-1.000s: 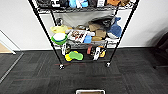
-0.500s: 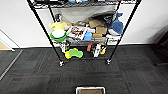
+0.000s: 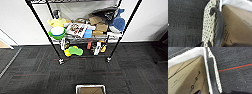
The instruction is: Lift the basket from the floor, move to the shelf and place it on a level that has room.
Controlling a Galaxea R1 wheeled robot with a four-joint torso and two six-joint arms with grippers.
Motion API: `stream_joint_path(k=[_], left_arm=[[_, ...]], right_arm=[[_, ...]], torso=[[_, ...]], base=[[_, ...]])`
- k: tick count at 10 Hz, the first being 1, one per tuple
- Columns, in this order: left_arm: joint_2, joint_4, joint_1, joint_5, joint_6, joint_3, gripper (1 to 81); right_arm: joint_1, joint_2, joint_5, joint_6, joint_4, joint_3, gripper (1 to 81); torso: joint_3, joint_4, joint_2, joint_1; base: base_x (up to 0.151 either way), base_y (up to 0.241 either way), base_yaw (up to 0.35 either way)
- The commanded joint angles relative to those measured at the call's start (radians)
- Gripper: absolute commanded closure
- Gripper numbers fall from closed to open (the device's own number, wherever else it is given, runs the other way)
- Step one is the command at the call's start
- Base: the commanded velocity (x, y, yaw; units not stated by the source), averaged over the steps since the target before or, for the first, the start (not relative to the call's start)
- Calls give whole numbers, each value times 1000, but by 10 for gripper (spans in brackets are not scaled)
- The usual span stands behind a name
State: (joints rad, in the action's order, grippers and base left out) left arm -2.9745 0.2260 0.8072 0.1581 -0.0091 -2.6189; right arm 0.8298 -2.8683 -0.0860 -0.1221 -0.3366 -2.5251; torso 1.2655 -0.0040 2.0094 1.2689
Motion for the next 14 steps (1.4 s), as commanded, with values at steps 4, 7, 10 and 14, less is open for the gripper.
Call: stream_joint_path(k=[4,7,10,14], left_arm=[[12,13,-70,-49,-3,2,10],[12,12,-69,-49,-3,3,10],[17,12,-61,-49,-3,8,10],[17,13,-55,1,-3,11,811]], right_arm=[[-77,13,45,1,-13,3,10],[-71,11,72,1,-13,9,10],[-65,5,115,1,-13,10,811],[-63,5,117,13,-18,14,811]], torso=[[0,0,0,0],[0,0,0,0],[0,0,0,0],[0,0,0,0]], base=[[0,0,0],[0,0,0],[0,0,0],[0,0,0]])
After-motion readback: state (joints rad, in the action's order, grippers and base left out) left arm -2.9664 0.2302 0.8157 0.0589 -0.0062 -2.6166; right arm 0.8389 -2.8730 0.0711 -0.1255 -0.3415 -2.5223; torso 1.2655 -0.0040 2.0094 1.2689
